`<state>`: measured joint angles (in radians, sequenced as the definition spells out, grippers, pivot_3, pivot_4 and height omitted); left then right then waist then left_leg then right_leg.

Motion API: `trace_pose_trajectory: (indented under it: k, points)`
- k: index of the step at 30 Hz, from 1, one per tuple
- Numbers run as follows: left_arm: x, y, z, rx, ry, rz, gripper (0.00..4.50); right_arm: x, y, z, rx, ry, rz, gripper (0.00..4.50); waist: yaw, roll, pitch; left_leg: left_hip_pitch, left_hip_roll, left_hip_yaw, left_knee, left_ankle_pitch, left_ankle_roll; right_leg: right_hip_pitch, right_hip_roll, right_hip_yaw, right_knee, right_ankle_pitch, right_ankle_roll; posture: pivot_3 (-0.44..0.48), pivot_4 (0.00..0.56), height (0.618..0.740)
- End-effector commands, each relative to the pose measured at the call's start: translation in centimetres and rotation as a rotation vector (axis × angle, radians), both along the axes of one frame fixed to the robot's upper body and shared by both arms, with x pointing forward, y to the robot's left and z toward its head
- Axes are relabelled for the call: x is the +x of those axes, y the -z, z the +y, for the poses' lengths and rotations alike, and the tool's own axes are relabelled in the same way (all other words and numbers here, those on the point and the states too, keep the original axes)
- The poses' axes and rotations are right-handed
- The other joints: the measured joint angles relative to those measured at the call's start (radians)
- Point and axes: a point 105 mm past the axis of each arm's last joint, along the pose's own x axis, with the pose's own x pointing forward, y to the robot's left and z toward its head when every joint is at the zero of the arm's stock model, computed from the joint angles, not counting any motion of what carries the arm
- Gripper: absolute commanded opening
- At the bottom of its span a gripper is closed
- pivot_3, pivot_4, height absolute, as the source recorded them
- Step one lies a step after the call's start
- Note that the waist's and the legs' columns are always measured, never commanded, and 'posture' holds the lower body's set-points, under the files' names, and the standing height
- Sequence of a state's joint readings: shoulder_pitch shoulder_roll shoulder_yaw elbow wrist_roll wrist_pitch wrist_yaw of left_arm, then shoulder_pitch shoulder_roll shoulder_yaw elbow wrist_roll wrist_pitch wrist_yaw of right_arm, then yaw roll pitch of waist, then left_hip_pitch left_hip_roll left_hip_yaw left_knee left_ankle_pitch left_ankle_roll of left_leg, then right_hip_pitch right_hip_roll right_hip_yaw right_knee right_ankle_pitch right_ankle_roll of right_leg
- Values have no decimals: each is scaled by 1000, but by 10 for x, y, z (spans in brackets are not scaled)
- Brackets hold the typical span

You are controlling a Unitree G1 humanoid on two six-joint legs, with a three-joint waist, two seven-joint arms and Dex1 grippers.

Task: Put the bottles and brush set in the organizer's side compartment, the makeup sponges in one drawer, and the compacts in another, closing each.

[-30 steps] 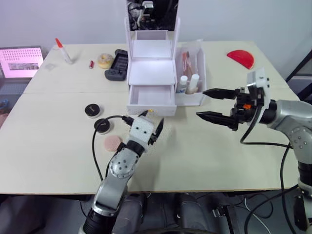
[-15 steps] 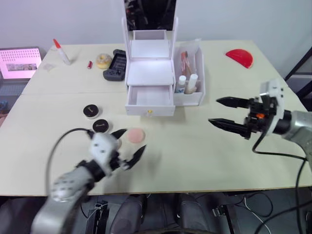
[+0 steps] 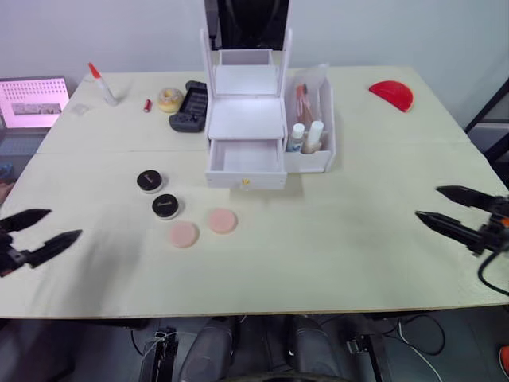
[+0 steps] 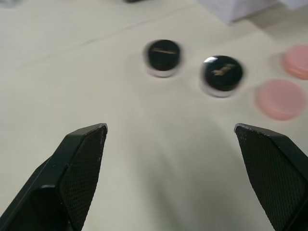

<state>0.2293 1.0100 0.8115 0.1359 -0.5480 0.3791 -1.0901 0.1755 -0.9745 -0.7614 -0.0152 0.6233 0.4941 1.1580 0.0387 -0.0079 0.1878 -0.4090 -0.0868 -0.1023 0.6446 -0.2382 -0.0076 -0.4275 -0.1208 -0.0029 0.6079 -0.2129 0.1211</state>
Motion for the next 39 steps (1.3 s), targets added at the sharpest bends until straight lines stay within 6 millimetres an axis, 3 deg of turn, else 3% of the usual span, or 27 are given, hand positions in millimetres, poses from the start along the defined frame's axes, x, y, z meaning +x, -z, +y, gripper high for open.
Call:
trace_pose_trajectory:
  k: [1,4,14,18,20,24,28,34,39]
  points:
    - [-7,-17,33,49,-99,-65,4458,-16,-3,-34,-56,103,-26,4500,-3,0,0,0,0,0,-1,0,0,0,0,0,-1,0,0,0,150,738]
    - [-10,-14,43,62,-116,-52,4458,-24,5,-50,-79,156,-6,4500,-11,1,0,0,1,0,-5,0,0,0,-1,0,-5,0,0,0,150,738]
    - [2,-6,36,53,-66,-36,4458,-22,14,-35,-61,133,-22,4500,-34,1,-1,2,3,3,-13,1,2,-2,1,0,-8,4,-4,0,150,738]
    - [9,-1,23,37,-10,-12,4458,-14,9,-15,-65,72,-39,4500,-34,1,-1,3,3,4,-12,1,2,-1,1,0,-8,4,-4,0,150,738]
    - [16,4,5,17,53,4,4458,-9,4,7,-62,-3,-51,4500,-33,1,-1,3,4,4,-12,1,2,-1,1,0,-8,4,-5,0,150,738]
    - [32,22,-72,-16,300,47,4458,7,-19,98,-29,-299,-97,4500,-33,4,-2,3,6,5,-12,1,2,-1,1,1,-8,5,-6,0,150,738]
    - [38,32,-129,-52,492,87,4458,18,-37,147,-24,-441,-144,4500,-28,-1,-1,2,10,9,-11,2,2,-2,3,0,-8,6,-7,0,150,738]
    - [57,49,-187,-31,715,121,4458,27,-56,194,-28,-597,-187,4500,-23,-1,-1,2,9,12,-10,2,3,-2,3,0,-8,7,-7,0,150,738]
    - [75,56,-224,-34,817,124,4458,39,-62,209,-65,-634,-189,4500,-27,-2,0,2,9,14,-9,2,3,-2,4,1,-9,9,-4,0,150,738]
